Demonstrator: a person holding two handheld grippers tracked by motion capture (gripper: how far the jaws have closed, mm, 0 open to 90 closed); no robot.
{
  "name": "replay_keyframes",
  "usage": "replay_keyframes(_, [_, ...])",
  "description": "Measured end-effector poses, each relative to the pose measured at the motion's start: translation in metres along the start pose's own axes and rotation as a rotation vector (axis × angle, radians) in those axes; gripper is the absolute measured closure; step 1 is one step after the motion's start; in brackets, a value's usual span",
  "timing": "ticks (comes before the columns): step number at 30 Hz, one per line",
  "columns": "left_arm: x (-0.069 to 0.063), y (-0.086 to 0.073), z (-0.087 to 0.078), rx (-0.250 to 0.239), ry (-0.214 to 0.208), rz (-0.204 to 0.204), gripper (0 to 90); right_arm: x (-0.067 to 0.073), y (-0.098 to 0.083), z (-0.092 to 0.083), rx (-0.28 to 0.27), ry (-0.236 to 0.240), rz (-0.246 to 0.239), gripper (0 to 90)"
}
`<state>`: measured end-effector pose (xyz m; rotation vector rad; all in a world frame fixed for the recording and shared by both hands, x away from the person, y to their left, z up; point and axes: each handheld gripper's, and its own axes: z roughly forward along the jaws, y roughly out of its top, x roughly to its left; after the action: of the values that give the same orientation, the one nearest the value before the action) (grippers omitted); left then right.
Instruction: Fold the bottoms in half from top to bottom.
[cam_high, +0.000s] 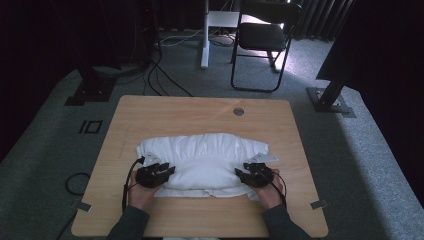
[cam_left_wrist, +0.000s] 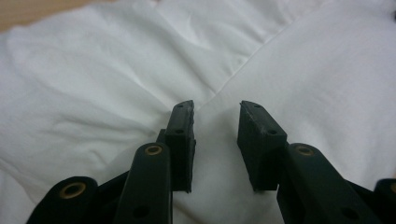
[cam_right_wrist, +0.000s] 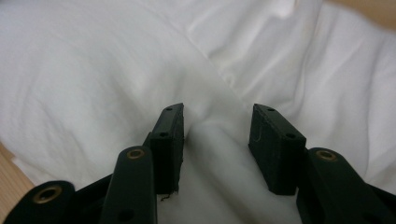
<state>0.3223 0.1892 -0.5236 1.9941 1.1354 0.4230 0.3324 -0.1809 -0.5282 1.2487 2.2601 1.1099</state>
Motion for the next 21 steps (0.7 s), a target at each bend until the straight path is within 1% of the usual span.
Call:
replay_keyframes(1, [-0.003,-0.004,0.006,0.024,0.018,0.024,66.0,-0.001,-0.005,0.004,0.022,-0.001,-0.003,54.3])
replay_keyframes(2, [-0.003,-0.004,0.006,0.024,0.018,0.024,66.0,-0.001,-0.005,0.004,0.022,-0.001,-0.003,54.3])
replay_keyframes(3, [-0.005,-0.009,0.011,0.037,0.037,0.041,65.9,0.0,-0.009,0.007,0.037,-0.009,-0.008,54.4])
replay_keyframes(4, [-0.005,-0.009,0.011,0.037,0.037,0.041,66.0,0.0,-0.009,0.007,0.037,-0.009,-0.008,54.4])
replay_keyframes(5, [-0.005,-0.013,0.017,0.03,0.04,0.035,66.0,0.001,-0.01,0.01,0.05,-0.014,-0.016,54.4])
replay_keyframes(8, [-0.004,-0.014,0.021,0.025,0.043,0.033,66.2,0.002,-0.011,0.014,0.063,-0.02,-0.029,54.5])
replay_keyframes(9, [-0.005,-0.013,0.024,0.019,0.056,0.031,66.3,0.002,-0.011,0.018,0.067,-0.025,-0.034,54.5])
replay_keyframes(10, [-0.005,-0.013,0.024,0.019,0.056,0.031,66.3,0.002,-0.011,0.018,0.067,-0.025,-0.034,54.5])
replay_keyframes(11, [-0.007,-0.011,0.028,0.017,0.08,0.043,66.3,0.0,-0.011,0.02,0.064,-0.024,-0.03,54.7])
replay_keyframes(12, [-0.007,-0.011,0.028,0.017,0.08,0.043,66.3,0.0,-0.011,0.02,0.064,-0.024,-0.03,54.7])
replay_keyframes(13, [-0.008,-0.007,0.033,0.018,0.099,0.044,66.3,-0.003,-0.01,0.023,0.057,-0.028,-0.025,55.0])
replay_keyframes(14, [-0.008,-0.007,0.033,0.018,0.099,0.044,66.3,-0.003,-0.01,0.023,0.057,-0.028,-0.025,55.0])
replay_keyframes(15, [-0.007,-0.003,0.039,0.016,0.115,0.044,66.2,-0.006,-0.008,0.026,0.052,-0.038,-0.025,55.0])
replay_keyframes(16, [-0.007,-0.003,0.039,0.016,0.115,0.044,66.2,-0.006,-0.008,0.026,0.052,-0.038,-0.025,55.0])
replay_keyframes(17, [-0.006,0.002,0.045,0.013,0.132,0.043,66.2,-0.01,-0.005,0.03,0.048,-0.051,-0.024,55.0])
replay_keyframes(18, [-0.006,0.002,0.045,0.013,0.132,0.043,66.3,-0.01,-0.005,0.03,0.048,-0.051,-0.024,55.0])
replay_keyframes(19, [-0.005,0.006,0.05,0.011,0.146,0.043,66.2,-0.015,0.0,0.036,0.039,-0.063,-0.023,54.9])
replay_keyframes(20, [-0.004,0.007,0.052,0.01,0.152,0.046,66.2,-0.015,0.0,0.036,0.039,-0.063,-0.023,54.9])
replay_keyframes(21, [-0.001,0.01,0.056,0.005,0.159,0.042,66.2,-0.018,0.004,0.041,0.038,-0.065,-0.022,54.9])
